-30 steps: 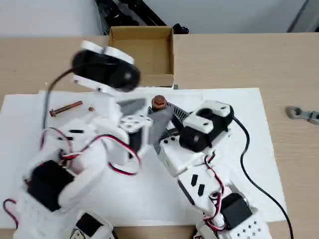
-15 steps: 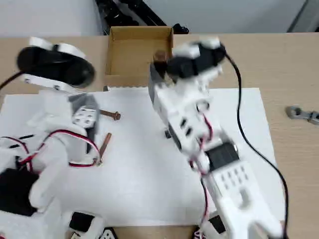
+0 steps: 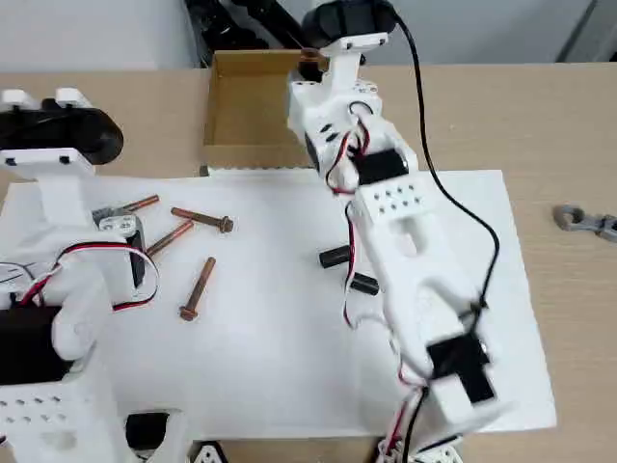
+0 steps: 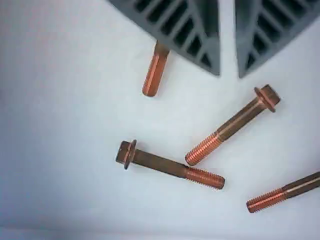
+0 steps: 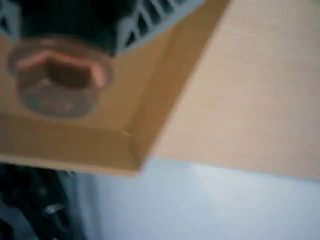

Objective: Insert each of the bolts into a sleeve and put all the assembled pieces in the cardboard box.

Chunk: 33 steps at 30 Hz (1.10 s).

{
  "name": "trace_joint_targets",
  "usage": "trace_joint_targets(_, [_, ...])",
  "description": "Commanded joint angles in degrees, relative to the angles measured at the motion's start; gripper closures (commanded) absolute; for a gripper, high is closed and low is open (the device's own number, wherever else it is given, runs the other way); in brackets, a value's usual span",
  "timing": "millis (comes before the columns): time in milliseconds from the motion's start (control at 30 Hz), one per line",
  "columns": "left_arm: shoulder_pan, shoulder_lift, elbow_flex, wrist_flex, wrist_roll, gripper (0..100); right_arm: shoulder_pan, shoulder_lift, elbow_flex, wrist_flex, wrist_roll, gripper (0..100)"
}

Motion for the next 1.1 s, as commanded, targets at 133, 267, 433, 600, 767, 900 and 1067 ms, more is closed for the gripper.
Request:
trace_joint_targets(133, [-0.35,-0.53,0.22,-0.18,-0.26,99,3.47,11.74,-10.37,-1.45,-0.35,99.5])
trace_joint_targets(267, [-0.35,-0.53,0.22,0.09,-0.26,99,2.86,15.34,-10.73,-1.45,-0.35,99.5])
trace_joint_targets(433, [-0.35,-0.53,0.22,0.18,-0.26,99,2.42,17.63,-10.73,-1.45,-0.35,99.5])
trace_joint_targets(600, [-0.35,-0.53,0.31,0.18,-0.26,99,2.42,19.03,-10.64,-0.84,-0.26,99.4])
trace_joint_targets(767, [-0.18,-0.53,0.31,0.18,-0.26,99,2.33,19.38,-10.55,-0.84,-0.26,99.4])
trace_joint_targets(900, [-0.09,-0.53,0.31,0.18,-0.26,99,2.24,19.38,-10.46,-0.84,-0.26,99.1])
trace_joint_targets(1067, [0.00,-0.53,0.31,0.18,-0.18,99,2.24,19.03,-10.29,-0.75,-0.62,86.0])
